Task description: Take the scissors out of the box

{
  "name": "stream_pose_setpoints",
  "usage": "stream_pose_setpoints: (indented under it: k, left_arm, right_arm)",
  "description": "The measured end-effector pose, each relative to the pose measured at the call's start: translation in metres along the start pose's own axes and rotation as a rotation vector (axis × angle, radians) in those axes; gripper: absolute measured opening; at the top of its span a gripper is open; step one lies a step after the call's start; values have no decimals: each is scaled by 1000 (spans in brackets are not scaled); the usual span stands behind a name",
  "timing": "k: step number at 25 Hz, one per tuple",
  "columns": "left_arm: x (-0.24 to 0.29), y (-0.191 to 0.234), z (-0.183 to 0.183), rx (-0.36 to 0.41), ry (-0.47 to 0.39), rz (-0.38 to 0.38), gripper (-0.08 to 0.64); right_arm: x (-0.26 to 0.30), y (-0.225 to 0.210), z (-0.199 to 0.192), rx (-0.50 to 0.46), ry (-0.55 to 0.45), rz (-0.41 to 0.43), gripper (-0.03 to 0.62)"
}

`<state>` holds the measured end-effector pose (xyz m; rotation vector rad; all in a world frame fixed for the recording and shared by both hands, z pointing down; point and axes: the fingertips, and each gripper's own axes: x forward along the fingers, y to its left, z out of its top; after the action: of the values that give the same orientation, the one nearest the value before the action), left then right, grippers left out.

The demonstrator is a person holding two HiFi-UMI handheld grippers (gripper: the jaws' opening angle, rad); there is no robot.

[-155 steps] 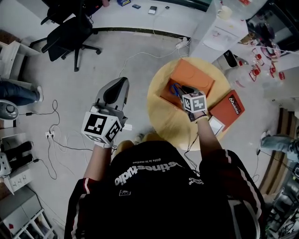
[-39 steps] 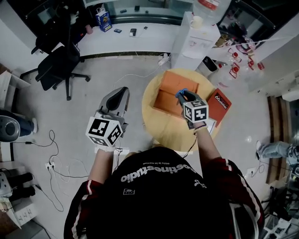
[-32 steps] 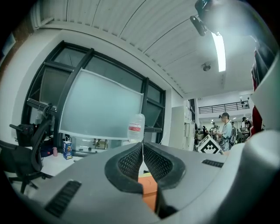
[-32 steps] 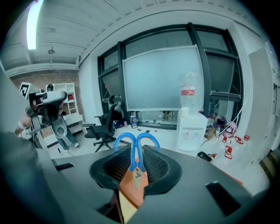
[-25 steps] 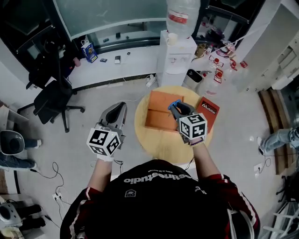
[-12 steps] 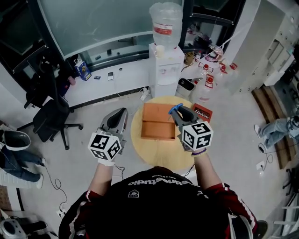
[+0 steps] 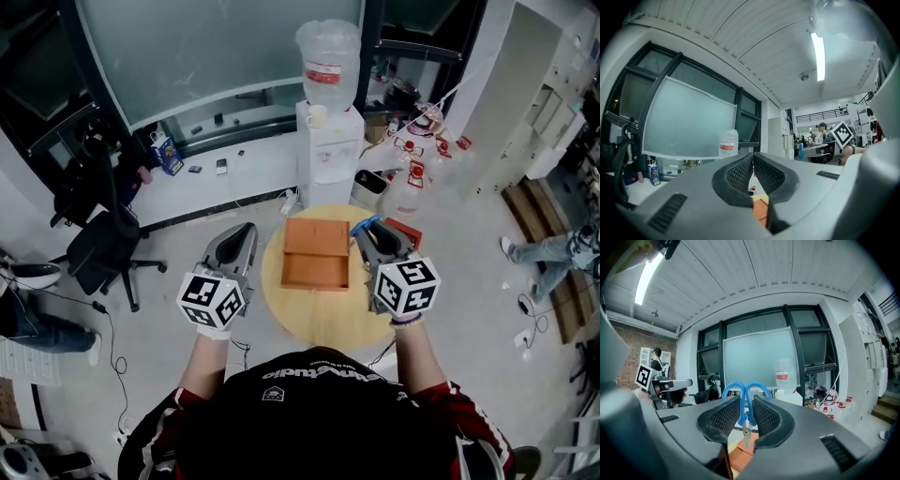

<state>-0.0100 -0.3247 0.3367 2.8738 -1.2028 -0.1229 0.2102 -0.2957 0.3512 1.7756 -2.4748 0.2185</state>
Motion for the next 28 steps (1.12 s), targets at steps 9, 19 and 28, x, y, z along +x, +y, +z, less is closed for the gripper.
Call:
stream_pose_setpoints:
  k: [9, 19, 28]
  left_arm:
    - [-10, -6, 7, 6, -14, 23, 21]
    - [-17, -12, 7, -4, -20, 36, 21]
    - [-18, -12, 8, -4, -20, 38, 21]
  right_arm:
    - [-19, -5, 14, 3, -43, -24, 115]
    - [-28, -3, 18, -16, -54, -21, 114]
    - [-27, -5, 17, -19, -48, -35, 114]
